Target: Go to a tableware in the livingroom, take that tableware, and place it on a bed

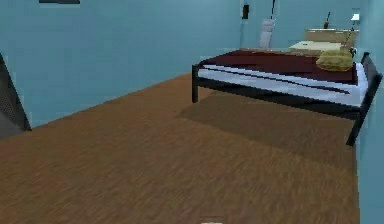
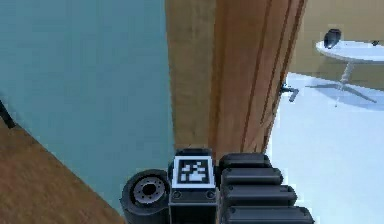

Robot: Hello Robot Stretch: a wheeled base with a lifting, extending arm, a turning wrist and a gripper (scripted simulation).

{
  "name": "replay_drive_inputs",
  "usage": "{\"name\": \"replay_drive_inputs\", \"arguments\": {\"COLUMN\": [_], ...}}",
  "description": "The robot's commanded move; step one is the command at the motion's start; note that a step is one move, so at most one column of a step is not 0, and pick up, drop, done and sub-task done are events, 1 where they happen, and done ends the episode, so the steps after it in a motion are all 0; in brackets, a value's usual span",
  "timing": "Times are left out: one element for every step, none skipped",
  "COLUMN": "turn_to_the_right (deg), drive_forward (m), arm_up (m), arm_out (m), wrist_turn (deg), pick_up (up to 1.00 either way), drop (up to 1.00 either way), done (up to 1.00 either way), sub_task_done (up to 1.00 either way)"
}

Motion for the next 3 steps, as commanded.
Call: {"name": "replay_drive_inputs", "arguments": {"turn_to_the_right": [18.0, 0.0, 0.0], "drive_forward": [0.0, 1.0, 1.0], "arm_up": [0.0, 0.0, 0.0], "arm_out": [0.0, 0.0, 0.0], "wrist_turn": [0.0, 0.0, 0.0], "pick_up": [0.0, 0.0, 0.0], "drop": [0.0, 0.0, 0.0], "done": [0.0, 0.0, 0.0], "sub_task_done": [0.0, 0.0, 0.0]}}
